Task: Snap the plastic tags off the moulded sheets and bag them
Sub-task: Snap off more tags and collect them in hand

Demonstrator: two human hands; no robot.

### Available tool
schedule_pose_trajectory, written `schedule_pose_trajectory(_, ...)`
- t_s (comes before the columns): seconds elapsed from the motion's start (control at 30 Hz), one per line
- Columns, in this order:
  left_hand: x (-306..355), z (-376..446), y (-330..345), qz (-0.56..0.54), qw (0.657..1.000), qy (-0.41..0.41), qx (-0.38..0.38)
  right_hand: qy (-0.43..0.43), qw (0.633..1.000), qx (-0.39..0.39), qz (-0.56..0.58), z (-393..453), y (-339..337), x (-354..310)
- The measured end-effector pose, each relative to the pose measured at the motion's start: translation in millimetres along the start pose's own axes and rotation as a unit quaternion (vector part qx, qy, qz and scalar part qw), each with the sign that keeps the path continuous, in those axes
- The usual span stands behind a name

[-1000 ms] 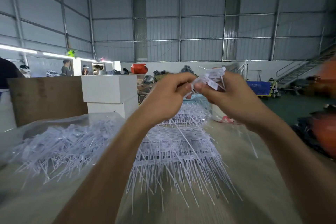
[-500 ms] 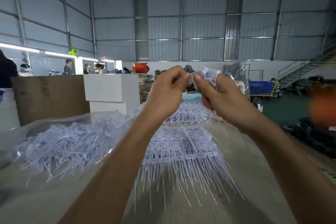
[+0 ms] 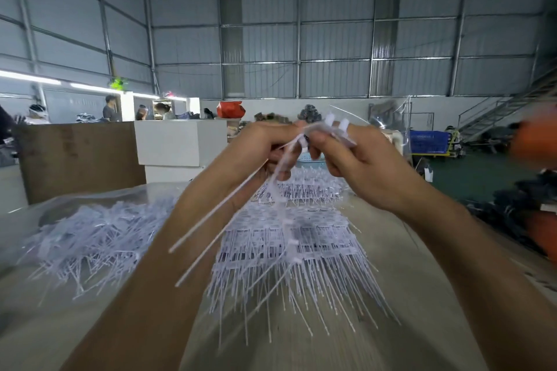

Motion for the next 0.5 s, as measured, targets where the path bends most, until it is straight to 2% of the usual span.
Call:
schedule_pose_trajectory(0.1, -4, -1, 11, -0.003, 0.998, -0.021, -0.065, -0.021, 0.997, 0.014, -0.074, -2, -10, 2)
schedule_pose_trajectory(0.13, -3, 0, 11, 0.015, 0.998, -0.010, -0.052, -0.007, 0.997, 0.034, -0.063, -3, -14, 6)
schedule_pose_trajectory(0.2, 3, -1, 7, 0.082, 0.996, 0.033, 0.021, 0.036, 0.996, 0.082, -0.014, -5, -20, 14)
schedule_pose_trajectory(0.3, 14, -5, -1, 0.175, 0.971, 0.094, 0.135, 0.063, 0.989, 0.119, 0.054, -5, -20, 16)
schedule_pose_trajectory(0.4, 18, -8, 1, 0.194, 0.963, 0.123, 0.144, 0.059, 0.985, 0.133, 0.096, -2, -17, 8)
schedule_pose_trajectory(0.5, 20, -10, 5, 0.206, 0.960, 0.145, 0.125, 0.070, 0.988, 0.109, 0.080, -3, -10, 5)
Point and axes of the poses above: each hand's wrist, its own z-axis towards the middle knuckle, its own y-axis out of the palm, x = y × z, the point moved 6 cm from there along z, towards the middle knuckle, and after that the axes turned 11 degrees about -y, right-handed, at the moved point
